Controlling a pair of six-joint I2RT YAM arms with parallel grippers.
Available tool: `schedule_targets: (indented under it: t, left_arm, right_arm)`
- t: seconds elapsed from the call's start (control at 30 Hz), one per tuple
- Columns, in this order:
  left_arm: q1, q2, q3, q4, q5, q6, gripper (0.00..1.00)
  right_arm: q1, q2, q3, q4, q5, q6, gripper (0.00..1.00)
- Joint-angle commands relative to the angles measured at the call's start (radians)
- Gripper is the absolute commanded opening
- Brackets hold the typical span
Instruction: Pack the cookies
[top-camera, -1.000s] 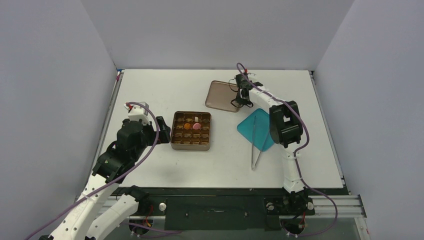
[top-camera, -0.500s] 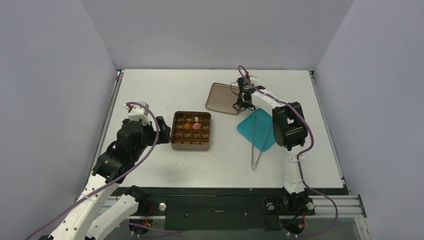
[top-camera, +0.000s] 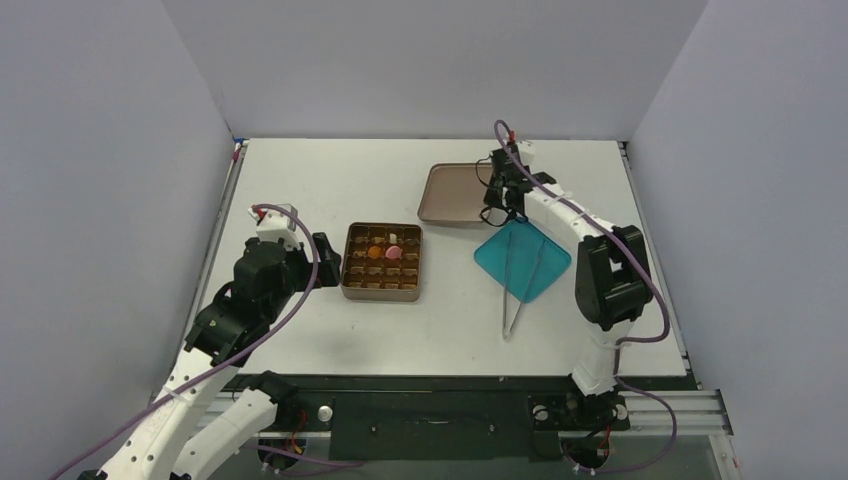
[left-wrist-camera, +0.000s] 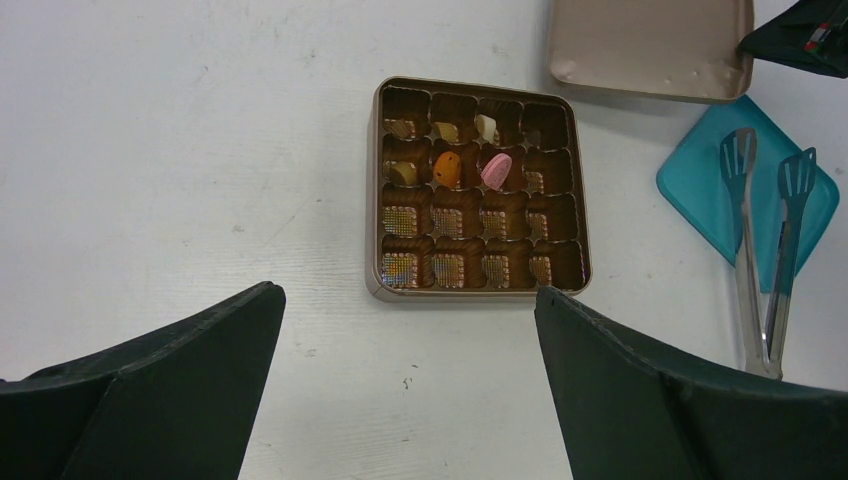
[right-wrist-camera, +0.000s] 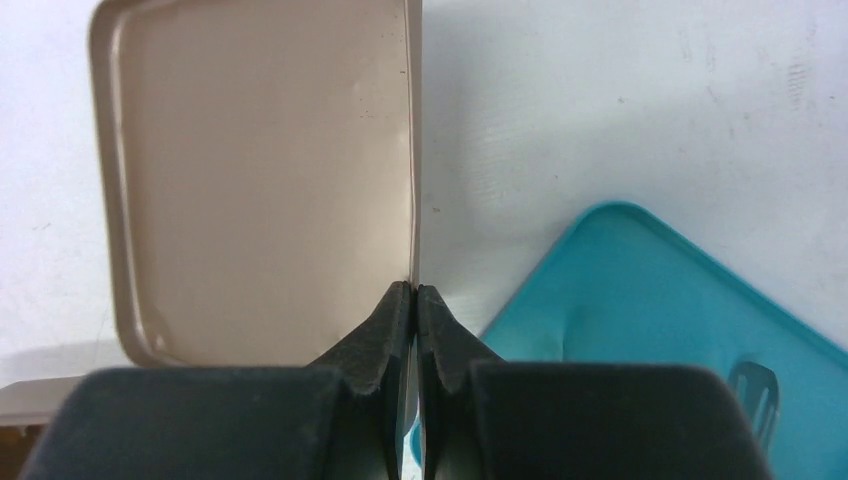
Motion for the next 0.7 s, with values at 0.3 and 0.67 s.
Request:
schedule_targets:
  t: [0.3, 0.67]
  left_arm:
    - [0.006, 0.034, 0.01, 0.066, 0.053, 0.015, 0.97]
    - [0.004, 0.117, 0.028, 0.104, 0.238, -0.085, 0.97]
  right_arm:
    - [0.005, -0.361, -0.233, 0.094, 0.03, 0.024, 0.0]
    - [0.099, -0.67, -0.396, 0.018, 0.032, 0.008, 0.0]
